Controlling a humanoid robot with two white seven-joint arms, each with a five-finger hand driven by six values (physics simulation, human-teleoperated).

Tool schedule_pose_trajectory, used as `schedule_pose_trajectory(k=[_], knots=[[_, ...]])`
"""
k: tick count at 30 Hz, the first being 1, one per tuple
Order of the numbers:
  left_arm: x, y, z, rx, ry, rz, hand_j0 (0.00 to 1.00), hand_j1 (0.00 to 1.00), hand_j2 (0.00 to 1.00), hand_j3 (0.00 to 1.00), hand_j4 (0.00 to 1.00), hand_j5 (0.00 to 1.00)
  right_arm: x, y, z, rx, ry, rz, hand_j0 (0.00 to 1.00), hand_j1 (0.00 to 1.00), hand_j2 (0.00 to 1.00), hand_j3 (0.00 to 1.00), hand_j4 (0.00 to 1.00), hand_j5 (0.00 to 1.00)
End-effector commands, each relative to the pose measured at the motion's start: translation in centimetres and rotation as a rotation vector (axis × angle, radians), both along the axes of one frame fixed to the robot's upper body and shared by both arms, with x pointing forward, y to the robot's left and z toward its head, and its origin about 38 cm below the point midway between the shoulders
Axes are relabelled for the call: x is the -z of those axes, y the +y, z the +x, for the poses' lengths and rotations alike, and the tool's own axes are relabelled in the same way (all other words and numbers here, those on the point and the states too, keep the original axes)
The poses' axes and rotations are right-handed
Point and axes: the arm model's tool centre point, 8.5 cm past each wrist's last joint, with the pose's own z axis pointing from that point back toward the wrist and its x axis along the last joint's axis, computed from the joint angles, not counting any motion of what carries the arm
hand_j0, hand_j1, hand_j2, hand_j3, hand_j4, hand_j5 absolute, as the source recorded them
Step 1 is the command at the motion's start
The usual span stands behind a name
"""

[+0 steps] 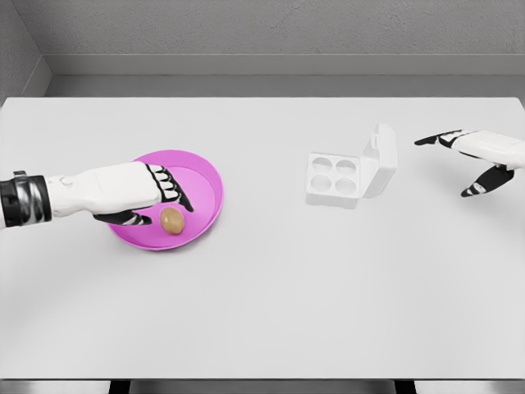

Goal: Pack egg into the box and close the box lid

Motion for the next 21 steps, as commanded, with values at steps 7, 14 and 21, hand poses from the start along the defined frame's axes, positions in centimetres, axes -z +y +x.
schedule_pose_trajectory(k=[7,14,21], knots=[[2.2,0.3,0.5,-0.025,0.060,0.007,0.75,0.75,0.75,0.75,0.75,0.75,0.6,-0.9,-0.1,0.031,0.020,0.006,1.00,1.00,1.00,1.00,1.00,1.00],[2.3,-0.1,0.3,-0.017,0.061,0.000,0.75,0.75,0.75,0.75,0.75,0.75,1.2,-2.7,0.0,0.086,0.047,-0.001,1.00,1.00,1.00,1.00,1.00,1.00],[2.4,0.1,0.3,-0.023,0.065,0.003,0.75,0.75,0.75,0.75,0.75,0.75,1.0,-1.9,0.5,0.063,0.051,-0.017,1.00,1.00,1.00,1.00,1.00,1.00]])
